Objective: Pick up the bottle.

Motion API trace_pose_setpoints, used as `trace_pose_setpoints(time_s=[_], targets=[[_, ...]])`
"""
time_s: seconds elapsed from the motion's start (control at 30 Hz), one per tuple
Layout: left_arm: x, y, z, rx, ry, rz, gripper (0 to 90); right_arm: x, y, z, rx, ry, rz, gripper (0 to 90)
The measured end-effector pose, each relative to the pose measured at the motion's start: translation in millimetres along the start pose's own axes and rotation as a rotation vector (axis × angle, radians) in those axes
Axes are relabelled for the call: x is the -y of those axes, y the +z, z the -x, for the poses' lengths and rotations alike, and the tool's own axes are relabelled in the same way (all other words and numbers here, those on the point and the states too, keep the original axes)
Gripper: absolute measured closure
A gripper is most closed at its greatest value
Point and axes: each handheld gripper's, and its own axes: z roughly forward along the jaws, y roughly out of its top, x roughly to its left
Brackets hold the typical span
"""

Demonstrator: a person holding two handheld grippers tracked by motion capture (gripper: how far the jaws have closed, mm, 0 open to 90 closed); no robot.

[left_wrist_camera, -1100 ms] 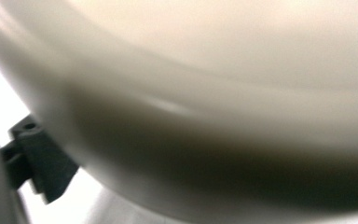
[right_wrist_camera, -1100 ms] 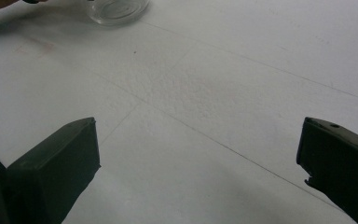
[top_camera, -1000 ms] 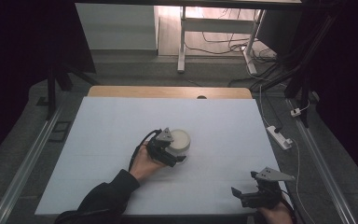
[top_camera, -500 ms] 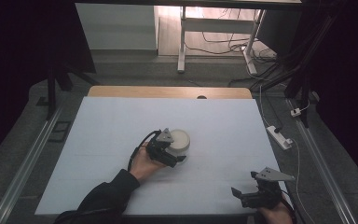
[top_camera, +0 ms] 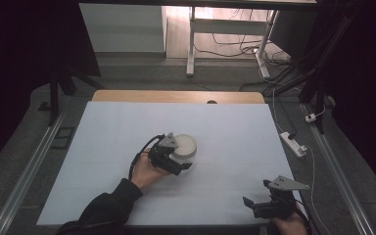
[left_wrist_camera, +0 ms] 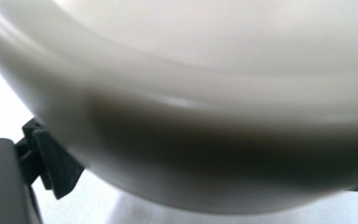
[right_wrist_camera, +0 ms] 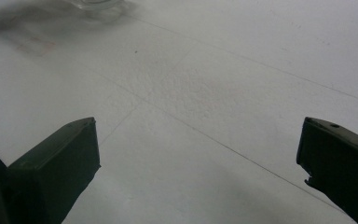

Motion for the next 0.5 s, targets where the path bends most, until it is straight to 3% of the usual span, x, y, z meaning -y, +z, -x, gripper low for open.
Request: trace_pose_setpoints(time_s=[0.5], targets=[[0.5, -28.5, 11.5, 0.000, 0.001, 0.012, 7.5, 0.0, -0.2, -0.6, -0.004, -0.002, 0.002, 0.0]])
